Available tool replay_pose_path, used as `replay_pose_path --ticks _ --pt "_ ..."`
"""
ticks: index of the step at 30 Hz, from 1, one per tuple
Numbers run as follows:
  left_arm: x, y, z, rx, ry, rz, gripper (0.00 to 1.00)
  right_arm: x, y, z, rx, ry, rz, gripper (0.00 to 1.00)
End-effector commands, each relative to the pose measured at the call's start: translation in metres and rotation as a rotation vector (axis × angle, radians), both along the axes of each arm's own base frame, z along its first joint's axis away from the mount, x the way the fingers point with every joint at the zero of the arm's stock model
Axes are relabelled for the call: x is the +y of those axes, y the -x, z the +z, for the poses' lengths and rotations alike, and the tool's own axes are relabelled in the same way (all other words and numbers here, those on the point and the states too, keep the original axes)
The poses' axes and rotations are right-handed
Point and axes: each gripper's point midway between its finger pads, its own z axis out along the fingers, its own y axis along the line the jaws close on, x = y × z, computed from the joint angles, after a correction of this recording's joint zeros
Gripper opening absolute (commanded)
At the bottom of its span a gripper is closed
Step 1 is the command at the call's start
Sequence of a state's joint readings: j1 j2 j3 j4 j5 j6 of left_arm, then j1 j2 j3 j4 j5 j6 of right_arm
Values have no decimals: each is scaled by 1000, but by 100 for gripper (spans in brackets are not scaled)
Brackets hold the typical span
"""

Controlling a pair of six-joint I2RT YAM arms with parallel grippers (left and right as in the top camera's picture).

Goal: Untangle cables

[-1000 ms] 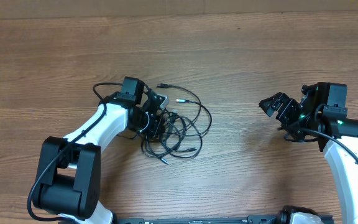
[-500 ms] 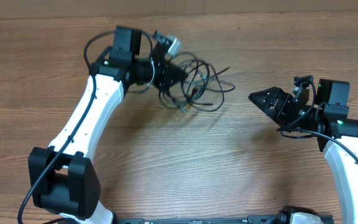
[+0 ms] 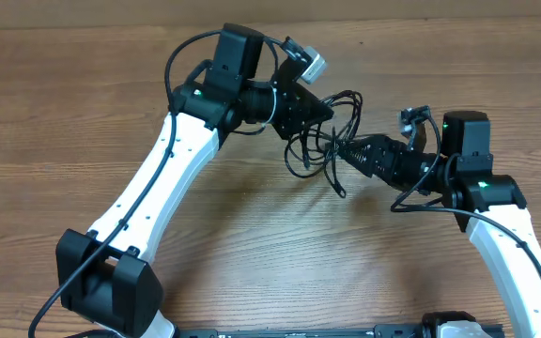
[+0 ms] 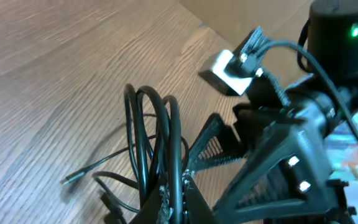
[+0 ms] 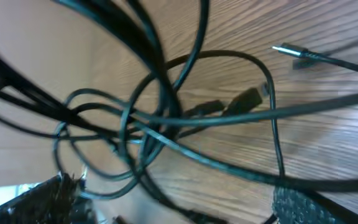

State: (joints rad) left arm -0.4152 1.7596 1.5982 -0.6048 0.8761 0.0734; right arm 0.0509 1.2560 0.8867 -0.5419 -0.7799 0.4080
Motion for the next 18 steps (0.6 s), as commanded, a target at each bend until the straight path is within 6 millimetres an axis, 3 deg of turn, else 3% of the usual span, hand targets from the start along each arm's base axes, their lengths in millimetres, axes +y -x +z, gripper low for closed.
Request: replay_pose_path --ticks 1,9,13,18 --pt "-6 5 51 -58 110 -38 4 -4 -7 -11 2 95 -58 100" --pt "-13 34 114 -101 272 -217 4 -37 -16 -43 87 275 -233 100" --pt "-10 56 144 -124 342 -310 4 -43 -17 -66 161 306 -253 100" --pt "-2 46 147 -163 300 -220 4 -32 -11 -70 216 251 -216 100"
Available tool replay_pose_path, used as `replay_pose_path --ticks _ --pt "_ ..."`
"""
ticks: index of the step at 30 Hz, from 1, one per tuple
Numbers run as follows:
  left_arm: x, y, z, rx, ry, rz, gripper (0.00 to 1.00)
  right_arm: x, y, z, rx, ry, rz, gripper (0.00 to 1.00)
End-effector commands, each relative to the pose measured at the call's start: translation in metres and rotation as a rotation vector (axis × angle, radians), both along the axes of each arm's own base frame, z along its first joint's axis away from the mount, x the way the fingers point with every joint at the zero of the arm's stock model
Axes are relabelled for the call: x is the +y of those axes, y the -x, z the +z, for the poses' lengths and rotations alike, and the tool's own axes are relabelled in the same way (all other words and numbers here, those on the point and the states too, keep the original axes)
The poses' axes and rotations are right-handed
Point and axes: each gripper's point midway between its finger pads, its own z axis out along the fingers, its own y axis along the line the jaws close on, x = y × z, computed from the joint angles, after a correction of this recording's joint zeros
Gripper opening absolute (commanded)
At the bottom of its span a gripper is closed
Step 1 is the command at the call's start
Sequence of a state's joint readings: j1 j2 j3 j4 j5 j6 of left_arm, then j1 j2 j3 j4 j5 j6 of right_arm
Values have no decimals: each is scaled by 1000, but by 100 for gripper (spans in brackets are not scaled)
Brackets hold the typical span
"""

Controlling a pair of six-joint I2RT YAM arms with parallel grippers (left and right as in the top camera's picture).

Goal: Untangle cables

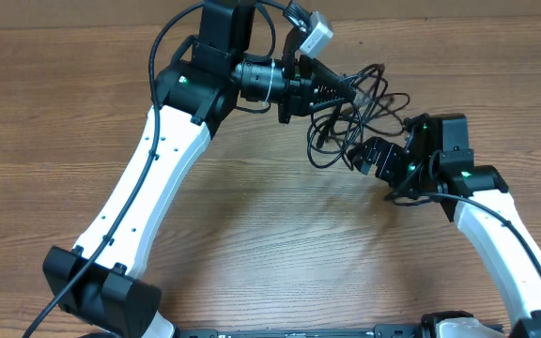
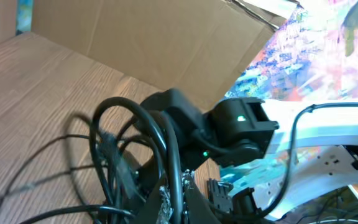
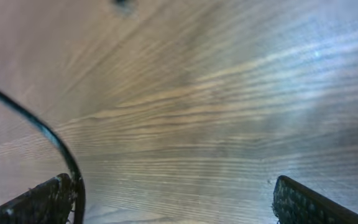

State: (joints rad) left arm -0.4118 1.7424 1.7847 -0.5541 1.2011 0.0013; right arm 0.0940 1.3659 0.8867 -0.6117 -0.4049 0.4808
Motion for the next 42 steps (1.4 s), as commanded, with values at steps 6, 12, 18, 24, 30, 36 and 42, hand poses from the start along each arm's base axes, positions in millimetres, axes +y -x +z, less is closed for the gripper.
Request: replay_pose_path --ticks 6,12,18,24,30,36,42 --pt "46 -47 -12 -37 -238 427 4 48 21 29 -34 -263 257 100" --pt "75 -60 -50 61 -430 613 4 71 27 61 -147 -420 417 100" --pt "55 -38 -51 110 -412 520 4 78 14 84 -229 -493 426 100" --pt "22 -14 -49 87 -404 427 4 75 5 83 -236 -468 385 100" --pt "-15 15 -34 45 -333 294 4 59 -6 60 -197 -338 271 100" --pt "-21 19 -13 1 -247 249 4 13 -6 10 -47 -63 53 100" --pt "12 6 14 -40 -209 335 4 -26 2 -14 41 140 -94 100"
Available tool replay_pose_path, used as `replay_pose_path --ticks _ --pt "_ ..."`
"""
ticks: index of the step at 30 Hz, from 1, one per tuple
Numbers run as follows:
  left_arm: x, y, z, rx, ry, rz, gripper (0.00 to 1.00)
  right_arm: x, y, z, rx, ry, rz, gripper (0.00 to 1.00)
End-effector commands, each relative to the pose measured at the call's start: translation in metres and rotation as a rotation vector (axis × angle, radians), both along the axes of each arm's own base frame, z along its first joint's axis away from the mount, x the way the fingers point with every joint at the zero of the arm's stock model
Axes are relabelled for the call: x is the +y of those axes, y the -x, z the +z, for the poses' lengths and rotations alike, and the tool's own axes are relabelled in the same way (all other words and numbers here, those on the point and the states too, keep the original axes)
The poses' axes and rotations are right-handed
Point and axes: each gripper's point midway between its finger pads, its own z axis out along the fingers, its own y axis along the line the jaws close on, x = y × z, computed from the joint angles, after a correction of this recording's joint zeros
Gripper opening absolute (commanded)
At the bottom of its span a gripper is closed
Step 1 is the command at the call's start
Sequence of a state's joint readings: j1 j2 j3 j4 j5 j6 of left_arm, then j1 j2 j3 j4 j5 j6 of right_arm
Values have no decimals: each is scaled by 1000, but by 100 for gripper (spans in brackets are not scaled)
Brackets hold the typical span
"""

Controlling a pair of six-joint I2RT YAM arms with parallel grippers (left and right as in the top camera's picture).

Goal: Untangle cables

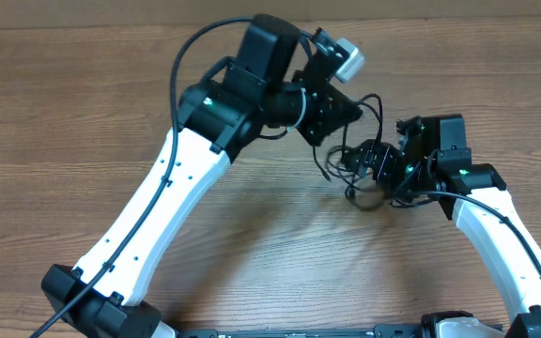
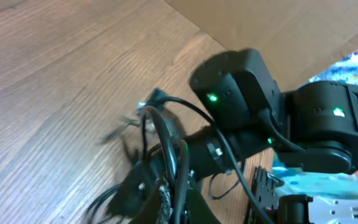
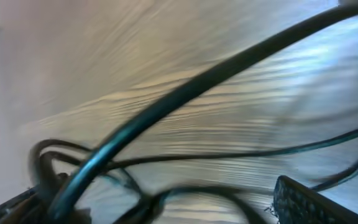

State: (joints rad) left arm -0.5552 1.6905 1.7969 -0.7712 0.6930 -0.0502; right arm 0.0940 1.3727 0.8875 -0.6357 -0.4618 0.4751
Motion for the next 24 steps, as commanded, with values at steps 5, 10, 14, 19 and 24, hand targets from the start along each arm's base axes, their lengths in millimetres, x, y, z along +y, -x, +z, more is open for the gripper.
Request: replay_pose_path --ticks 5,10,14,19,24 --pt "86 -3 100 -217 130 164 4 -47 -2 -19 32 249 -156 100" --pt "142 -4 134 -311 148 305 4 -47 -2 -19 31 249 -156 100" --pt "183 -4 149 -363 144 415 4 -47 -2 -19 32 249 -157 100" --pt "224 -9 149 -358 117 539 4 -47 -2 -19 31 249 -156 100" --pt "237 -11 139 -311 95 584 4 -47 -4 -18 25 247 -157 100"
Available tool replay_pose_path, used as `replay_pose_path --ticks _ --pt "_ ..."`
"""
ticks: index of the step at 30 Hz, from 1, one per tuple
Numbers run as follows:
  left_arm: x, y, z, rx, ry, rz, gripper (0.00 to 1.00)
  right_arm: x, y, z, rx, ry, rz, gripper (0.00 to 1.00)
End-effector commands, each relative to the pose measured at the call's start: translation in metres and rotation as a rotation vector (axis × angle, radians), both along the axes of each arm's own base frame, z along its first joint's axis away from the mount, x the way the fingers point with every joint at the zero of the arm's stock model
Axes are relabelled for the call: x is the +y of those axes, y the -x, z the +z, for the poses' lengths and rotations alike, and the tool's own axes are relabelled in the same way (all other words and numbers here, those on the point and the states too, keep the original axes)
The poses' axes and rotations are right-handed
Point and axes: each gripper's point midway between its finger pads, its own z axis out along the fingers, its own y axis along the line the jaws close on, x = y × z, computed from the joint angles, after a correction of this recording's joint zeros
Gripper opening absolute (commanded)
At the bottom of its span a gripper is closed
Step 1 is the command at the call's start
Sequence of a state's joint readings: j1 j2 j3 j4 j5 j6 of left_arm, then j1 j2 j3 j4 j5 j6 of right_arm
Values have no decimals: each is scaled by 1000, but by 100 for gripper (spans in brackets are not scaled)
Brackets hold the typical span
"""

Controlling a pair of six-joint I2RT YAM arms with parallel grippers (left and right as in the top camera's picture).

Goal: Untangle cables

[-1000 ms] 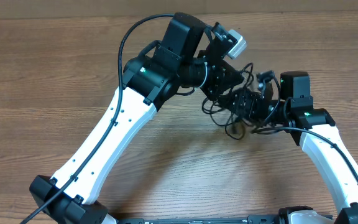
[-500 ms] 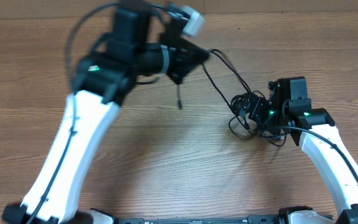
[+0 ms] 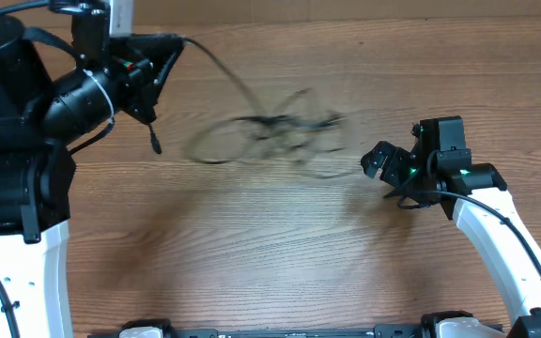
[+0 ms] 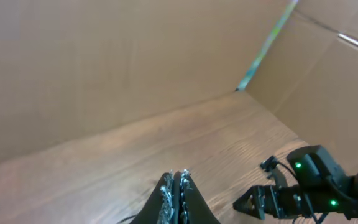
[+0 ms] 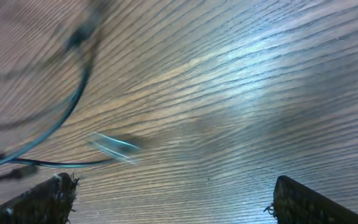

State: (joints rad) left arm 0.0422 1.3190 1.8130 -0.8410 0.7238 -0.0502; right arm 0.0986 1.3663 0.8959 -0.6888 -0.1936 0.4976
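Note:
The black cables (image 3: 275, 131) show as a blurred, spread-out tangle over the middle of the table. One strand (image 3: 224, 70) runs from it up to my left gripper (image 3: 175, 45), which is shut on the cable at the far left back. A loose plug end (image 3: 155, 143) hangs below that gripper. In the left wrist view the left gripper (image 4: 178, 180) shows its fingers pressed together. My right gripper (image 3: 376, 161) stands open to the right of the tangle. In the right wrist view the right gripper (image 5: 173, 199) has nothing between its fingers, and blurred strands (image 5: 73, 93) lie ahead of it.
The wooden table (image 3: 252, 253) lies under everything. Cardboard walls (image 4: 104, 56) rise behind the table in the left wrist view. The right arm (image 4: 316, 180) with its green lights shows low at the right of that view.
My left gripper was at the table's middle close to the right gripper; now it is at the far left back, still shut on a cable. The tangle is drawn out and blurred.
At first both grippers met at the bunched tangle mid-table, the left shut on its loops. Then the left held the bundle farther back above the right gripper. Later both were close together again. Now the left is far left and the cables are spread wide.

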Motion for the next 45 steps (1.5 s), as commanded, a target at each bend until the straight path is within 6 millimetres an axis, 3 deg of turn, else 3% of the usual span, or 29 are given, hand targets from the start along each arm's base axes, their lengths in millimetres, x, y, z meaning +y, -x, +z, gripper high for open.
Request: replay_pose_path --ticks 1,4,6,7,9,11,12,14,15,16,18,19,23,25,27,32,37,45 --pt "6 0 2 4 1 19 4 -5 -1 -3 0 16 -17 100" --pt "5 2 -3 33 2 18 9 -4 -2 -3 -4 11 -17 100" --pt "5 4 -9 63 3 18 30 -4 -3 -2 -1 3 -34 100" --pt "5 5 -13 81 3 16 36 -3 -3 -2 0 -2 -40 100" --pt "5 6 -20 107 -6 11 30 -2 -4 -1 -6 -11 -37 100" --pt "4 6 -29 142 -13 6 8 0 -5 0 -11 -20 -32 100" --pt "4 6 -33 158 -12 5 4 0 -5 0 -11 -23 -30 100" --pt "-1 5 -43 204 -12 -11 7 1 -5 0 -11 -25 -29 100" --pt "-3 4 -46 216 -14 -19 17 1 -5 0 -11 -25 -29 100" --pt "-5 2 -49 215 -25 -29 36 1 -5 0 -11 -25 -29 100" --pt "2 -4 -60 239 -70 19 63 1 -4 0 -8 -24 -29 100" --pt "10 -7 -67 259 -97 68 66 1 -4 -1 -6 -24 -29 100" --pt "61 -14 -108 412 -251 356 77 0 -2 -1 0 -21 -25 100" --pt "89 -8 -131 528 -307 518 83 0 -2 -1 -1 -20 -23 100" --pt "102 4 -156 670 -338 604 84 1 -3 -1 -6 -21 -23 100" --pt "104 18 -213 911 -373 616 84 1 -6 0 -16 -22 -23 100" --pt "110 16 -262 1013 -339 676 87 0 -3 -1 -3 -20 -22 100" --pt "113 38 -344 1168 -312 747 89 1 -4 0 -10 -20 -22 100"
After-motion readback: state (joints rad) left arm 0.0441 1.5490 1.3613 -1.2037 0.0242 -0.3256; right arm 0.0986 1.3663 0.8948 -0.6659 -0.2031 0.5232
